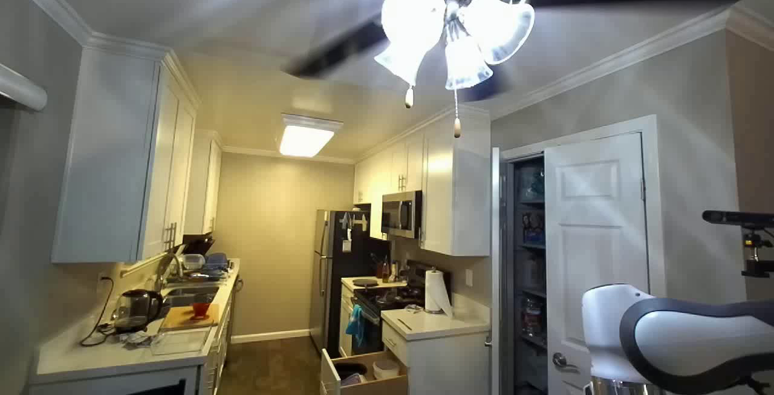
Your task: Pull the longest chord of the ceiling fan
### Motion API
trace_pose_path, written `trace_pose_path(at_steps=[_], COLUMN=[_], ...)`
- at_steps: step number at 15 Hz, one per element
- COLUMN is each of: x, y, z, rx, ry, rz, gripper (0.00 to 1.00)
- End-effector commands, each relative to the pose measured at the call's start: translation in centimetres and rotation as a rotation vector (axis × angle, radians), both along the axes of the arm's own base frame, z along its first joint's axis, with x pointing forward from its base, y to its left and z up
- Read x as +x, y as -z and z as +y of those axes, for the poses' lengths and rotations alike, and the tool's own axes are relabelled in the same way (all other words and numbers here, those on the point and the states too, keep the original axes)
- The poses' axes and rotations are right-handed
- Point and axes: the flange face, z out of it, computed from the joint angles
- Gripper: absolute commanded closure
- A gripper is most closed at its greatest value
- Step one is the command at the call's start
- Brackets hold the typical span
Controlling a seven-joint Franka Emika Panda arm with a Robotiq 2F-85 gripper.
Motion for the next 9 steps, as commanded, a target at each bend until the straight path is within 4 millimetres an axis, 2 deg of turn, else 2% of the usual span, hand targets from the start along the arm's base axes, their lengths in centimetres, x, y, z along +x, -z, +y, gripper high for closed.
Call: trace_pose_path(at_steps=[1, 4, 5, 6, 7, 9], x=[0.0, 0.0, 0.6, 1.1, 1.4, 1.5], y=[0.0, 0.1, -0.8, -2.4, -4.9, -8.8], z=[0.0, 0.0, 1.0, 2.9, 5.6, 9.0], rx=[0.0, -0.001, -0.016, -0.015, -0.028, -0.08], ry=[0.0, 0.0, -0.039, -0.107, -0.132, -0.218], rz=[0.003, 0.006, -0.037, -0.111, -0.15, -0.228], gripper=[0.0, 0.0, 0.0, 0.0, 0.0, 0.0])
